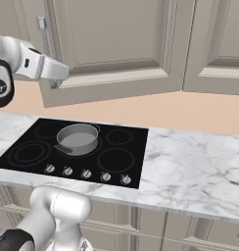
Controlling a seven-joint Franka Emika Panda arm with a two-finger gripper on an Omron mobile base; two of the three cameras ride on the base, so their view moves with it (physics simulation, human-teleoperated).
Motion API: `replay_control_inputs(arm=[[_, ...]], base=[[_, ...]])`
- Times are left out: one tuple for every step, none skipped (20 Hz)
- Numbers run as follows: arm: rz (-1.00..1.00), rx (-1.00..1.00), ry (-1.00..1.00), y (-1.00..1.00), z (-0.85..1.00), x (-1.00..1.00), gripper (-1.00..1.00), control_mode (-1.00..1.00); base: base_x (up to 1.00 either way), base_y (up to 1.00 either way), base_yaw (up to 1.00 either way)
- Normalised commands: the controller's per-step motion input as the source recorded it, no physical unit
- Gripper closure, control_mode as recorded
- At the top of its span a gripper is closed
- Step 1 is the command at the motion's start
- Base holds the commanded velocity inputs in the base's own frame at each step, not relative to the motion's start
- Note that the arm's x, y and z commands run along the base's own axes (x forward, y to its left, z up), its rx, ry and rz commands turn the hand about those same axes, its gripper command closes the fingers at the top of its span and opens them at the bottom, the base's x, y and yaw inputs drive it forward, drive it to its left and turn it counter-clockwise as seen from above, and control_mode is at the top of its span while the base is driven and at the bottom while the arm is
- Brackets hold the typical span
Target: Open the cabinet and move the ladle to the pot. Then close the cabinet.
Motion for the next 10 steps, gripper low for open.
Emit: replay_control_inputs(arm=[[-0.05, 0.06, 0.0, -0.93, 0.0, -1.0, 1.0, -1.0], [-0.03, 0.06, 0.0, -0.86, 0.0, -1.0, 1.0, -1.0], [0.0, 0.06, 0.0, -0.69, 0.0, -1.0, 1.0, -1.0], [0.0, 0.07, 0.0, -0.63, 0.0, -1.0, 1.0, -1.0], [0.0, 0.09, 0.0, -0.54, 0.0, -1.0, 1.0, -1.0], [0.0, 0.07, 0.0, -0.42, 0.0, -1.0, -1.0, -1.0], [0.0, 0.07, 0.0, -0.34, 0.0, -1.0, -1.0, -1.0], [0.0, 0.07, 0.02, -0.15, 0.0, -1.0, -1.0, -1.0], [0.0, 0.07, 0.02, 0.0, 0.0, -1.0, -1.0, -1.0], [0.0, 0.11, 0.01, 0.0, 0.01, -0.99, -1.0, -1.0]], base=[[0.0, 0.0, 0.0], [0.0, 0.0, 0.0], [0.0, 0.0, 0.0], [0.0, 0.0, 0.0], [0.0, 0.0, 0.0], [0.0, 0.0, 0.0], [0.0, 0.0, 0.0], [0.0, 0.0, 0.0], [0.0, 0.0, 0.0], [0.0, 0.0, 0.0]])
